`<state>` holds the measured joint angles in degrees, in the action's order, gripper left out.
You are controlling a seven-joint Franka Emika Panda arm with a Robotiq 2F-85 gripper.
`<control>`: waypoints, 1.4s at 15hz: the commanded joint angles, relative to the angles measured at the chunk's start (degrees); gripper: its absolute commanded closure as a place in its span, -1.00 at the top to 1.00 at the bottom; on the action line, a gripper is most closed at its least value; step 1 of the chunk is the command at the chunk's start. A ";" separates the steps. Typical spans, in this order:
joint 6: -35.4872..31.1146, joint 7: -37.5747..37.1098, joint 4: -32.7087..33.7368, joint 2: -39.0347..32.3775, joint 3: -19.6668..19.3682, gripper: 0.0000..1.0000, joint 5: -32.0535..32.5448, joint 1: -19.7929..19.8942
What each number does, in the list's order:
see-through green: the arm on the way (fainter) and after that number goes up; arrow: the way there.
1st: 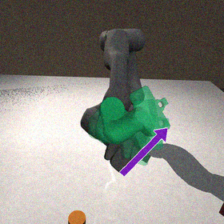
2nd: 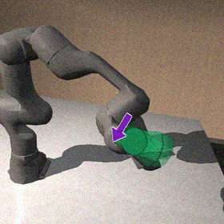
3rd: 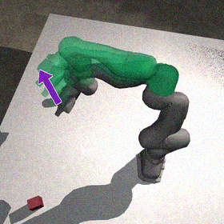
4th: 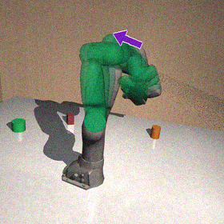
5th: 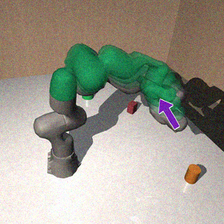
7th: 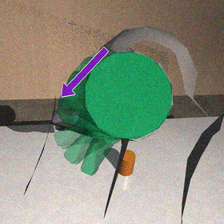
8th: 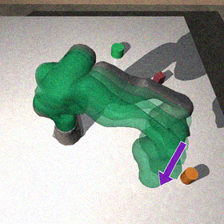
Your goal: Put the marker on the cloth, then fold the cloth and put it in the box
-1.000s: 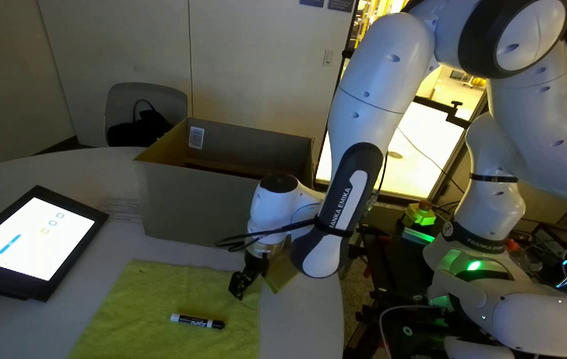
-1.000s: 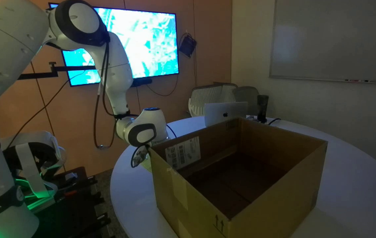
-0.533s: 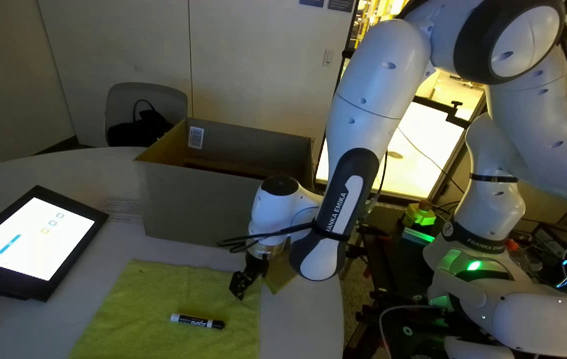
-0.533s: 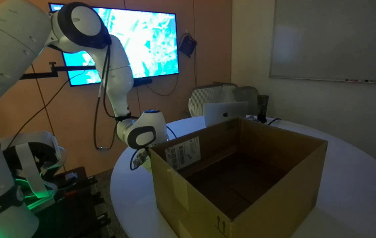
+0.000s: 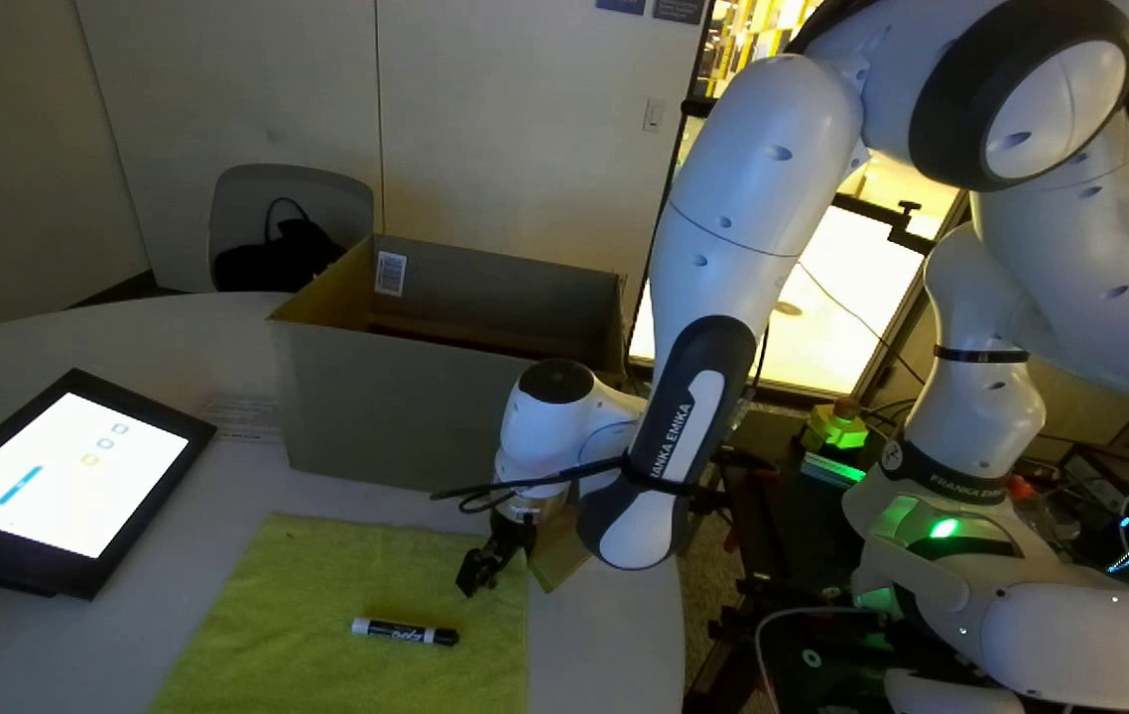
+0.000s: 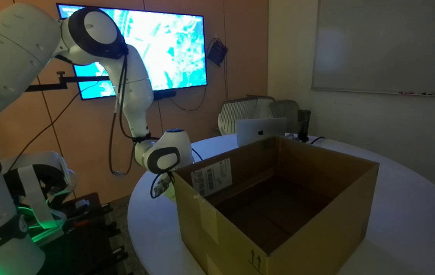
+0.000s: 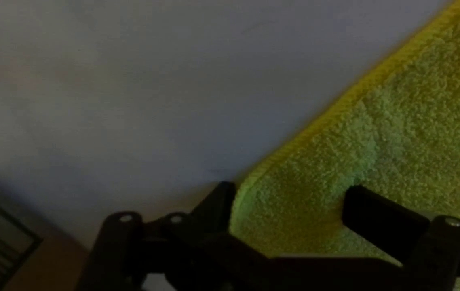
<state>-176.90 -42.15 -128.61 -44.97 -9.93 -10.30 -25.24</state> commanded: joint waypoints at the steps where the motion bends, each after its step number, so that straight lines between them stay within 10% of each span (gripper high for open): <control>1: 0.28 0.68 0.79 -0.79 -1.54 -0.15 -1.27 -2.45; 5: 0.61 3.19 -0.02 1.57 -0.26 -0.82 -0.28 -1.96; 8: 0.33 9.45 -0.56 4.23 4.26 -0.97 0.56 2.18; 17: 1.24 32.76 -0.83 10.77 24.79 -0.91 1.42 19.86; 21: 5.40 35.89 2.60 7.75 26.27 -0.91 2.87 16.15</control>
<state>-174.72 -8.19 -128.32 -35.65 15.95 -9.13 -6.43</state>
